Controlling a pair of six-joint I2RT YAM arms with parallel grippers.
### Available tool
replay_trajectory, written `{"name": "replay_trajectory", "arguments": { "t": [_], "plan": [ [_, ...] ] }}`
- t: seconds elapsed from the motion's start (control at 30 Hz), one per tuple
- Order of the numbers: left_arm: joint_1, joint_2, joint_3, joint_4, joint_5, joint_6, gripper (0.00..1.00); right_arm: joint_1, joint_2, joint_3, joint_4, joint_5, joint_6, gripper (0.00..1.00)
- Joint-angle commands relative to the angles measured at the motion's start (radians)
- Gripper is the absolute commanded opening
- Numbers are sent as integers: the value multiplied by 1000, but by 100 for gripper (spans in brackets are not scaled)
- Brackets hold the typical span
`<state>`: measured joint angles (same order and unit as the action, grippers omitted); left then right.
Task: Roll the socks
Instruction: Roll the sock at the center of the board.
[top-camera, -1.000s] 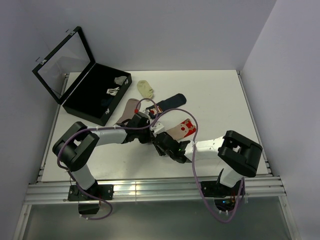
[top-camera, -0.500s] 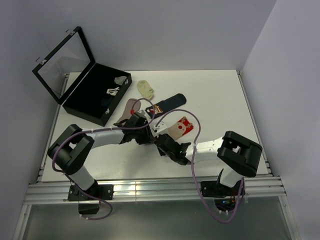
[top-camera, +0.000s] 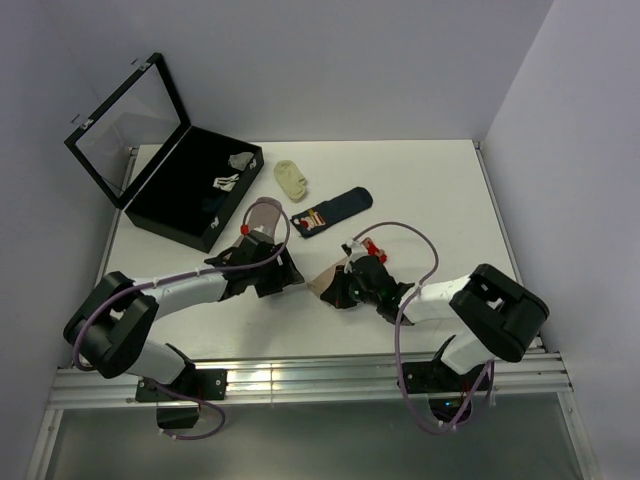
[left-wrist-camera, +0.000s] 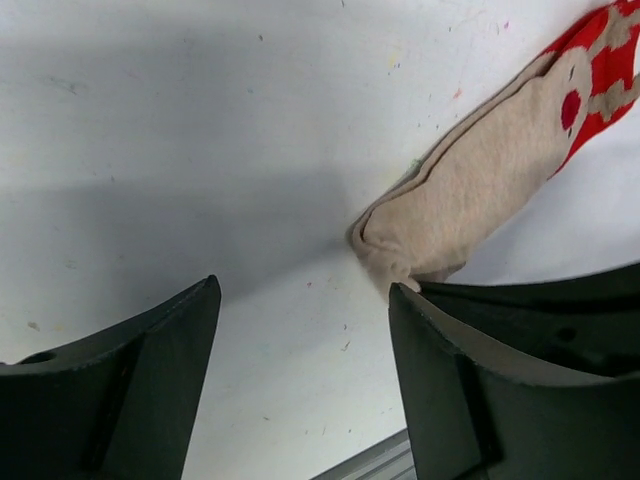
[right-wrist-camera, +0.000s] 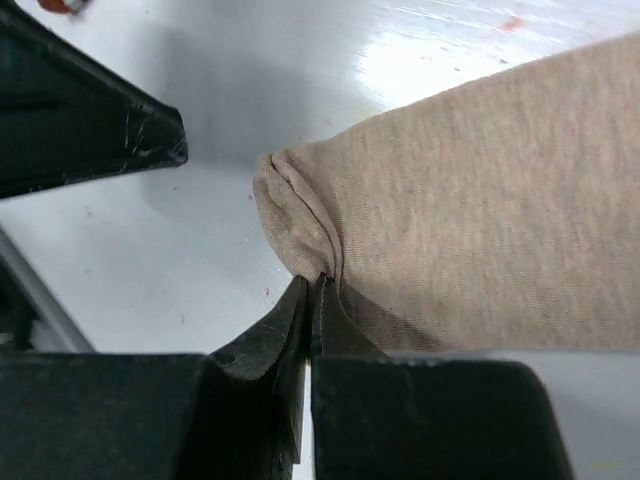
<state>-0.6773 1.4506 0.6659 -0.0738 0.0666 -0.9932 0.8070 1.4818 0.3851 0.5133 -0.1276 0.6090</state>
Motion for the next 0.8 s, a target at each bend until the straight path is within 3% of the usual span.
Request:
{"name": "replay_trajectory", "arguments": {
  "t": [0.0, 0.27, 0.53, 0.77],
  "plan": [
    [-2, -13, -28, 65, 56, -10, 73, -69, 11, -37, 109, -177, 118, 0],
    [-21, 63, -8, 160, 121, 1, 71, -215, 173, -110, 402, -412, 350, 0],
    [-41, 151, 17, 184, 144, 4, 63, -258, 299, -141, 580, -463, 454, 0],
    [-45, 214, 41, 180, 154, 21, 47, -273, 367, -161, 666, -465, 512, 0]
  ]
}}
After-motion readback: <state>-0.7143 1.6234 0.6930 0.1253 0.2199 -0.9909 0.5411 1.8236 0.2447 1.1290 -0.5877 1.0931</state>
